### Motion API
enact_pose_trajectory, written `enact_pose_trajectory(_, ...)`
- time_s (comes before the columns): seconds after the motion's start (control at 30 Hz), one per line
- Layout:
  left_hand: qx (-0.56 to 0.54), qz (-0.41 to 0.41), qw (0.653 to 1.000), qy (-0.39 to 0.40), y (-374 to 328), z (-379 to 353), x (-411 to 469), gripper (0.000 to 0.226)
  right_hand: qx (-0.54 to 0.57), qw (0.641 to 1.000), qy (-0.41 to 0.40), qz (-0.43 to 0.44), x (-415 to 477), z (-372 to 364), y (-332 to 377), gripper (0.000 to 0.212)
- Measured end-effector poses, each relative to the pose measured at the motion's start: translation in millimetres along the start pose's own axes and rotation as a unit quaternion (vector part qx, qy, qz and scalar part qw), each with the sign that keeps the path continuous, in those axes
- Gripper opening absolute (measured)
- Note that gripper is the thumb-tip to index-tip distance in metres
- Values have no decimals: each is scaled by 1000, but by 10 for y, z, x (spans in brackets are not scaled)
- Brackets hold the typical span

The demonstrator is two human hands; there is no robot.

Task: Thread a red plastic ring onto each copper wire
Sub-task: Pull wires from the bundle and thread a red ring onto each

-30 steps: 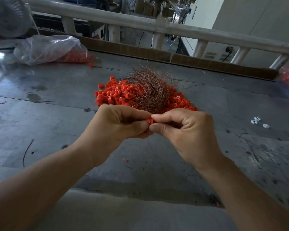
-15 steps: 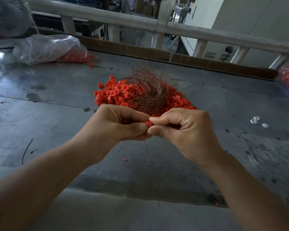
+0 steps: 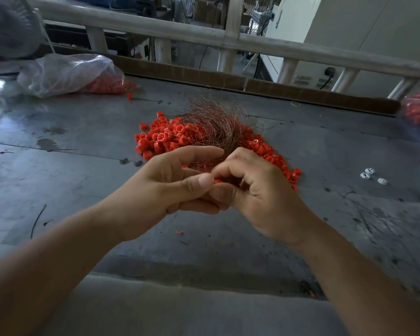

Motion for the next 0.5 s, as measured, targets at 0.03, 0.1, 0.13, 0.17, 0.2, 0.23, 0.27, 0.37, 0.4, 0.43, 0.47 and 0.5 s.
enact_pose_trajectory(0.03, 22, -12, 1000, -2, 1, -21, -2, 57, -15, 1000, 3, -2, -2, -7, 2, 17)
enact_pose_trajectory(0.1, 57, -31, 998, -19, 7, -44, -3, 58, -44, 999, 12, -3, -17, -16, 7, 16)
enact_pose_trajectory(0.13, 58, -38, 997, -23, 10, -53, -7, 59, -56, 998, 12, -2, -22, -18, 18, 16)
enact_pose_trajectory(0.17, 52, -45, 997, -19, 10, -75, -12, 60, -63, 998, 9, -1, -26, -15, 38, 17)
enact_pose_trajectory(0.2, 45, -56, 997, -14, 6, -97, -20, 61, -66, 998, 2, 1, -28, -12, 58, 17)
enact_pose_trajectory(0.23, 40, -69, 997, -11, 0, -109, -27, 63, -68, 998, -6, 3, -27, -5, 82, 15)
enact_pose_trajectory(0.27, 36, -83, 996, -9, -6, -121, -34, 62, -71, 997, -15, 7, -29, -3, 103, 13)
enact_pose_trajectory(0.37, 18, -95, 995, -10, -11, -127, -46, 66, -69, 997, -28, 10, -44, 7, 131, 10)
enact_pose_trajectory(0.4, 16, -87, 996, -9, -10, -123, -42, 68, -62, 998, -24, 6, -45, 14, 125, 10)
enact_pose_trajectory(0.43, 15, -76, 997, -5, -9, -114, -38, 69, -53, 998, -18, 0, -43, 13, 113, 9)
enact_pose_trajectory(0.47, 14, -63, 998, -1, -5, -97, -33, 71, -40, 999, -13, -7, -39, 10, 98, 8)
enact_pose_trajectory(0.5, 12, -50, 999, 0, 1, -80, -28, 70, -26, 1000, -10, -12, -39, 6, 83, 8)
Point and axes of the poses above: each hand's wrist, its own x-axis towards the middle knuckle, its own z-axis out of the back of the hand, y = z × x, the point moved 4 cm from there along x, towards the middle knuckle, and after that the axes turned 5 degrees about -x, right-handed, at the moved point
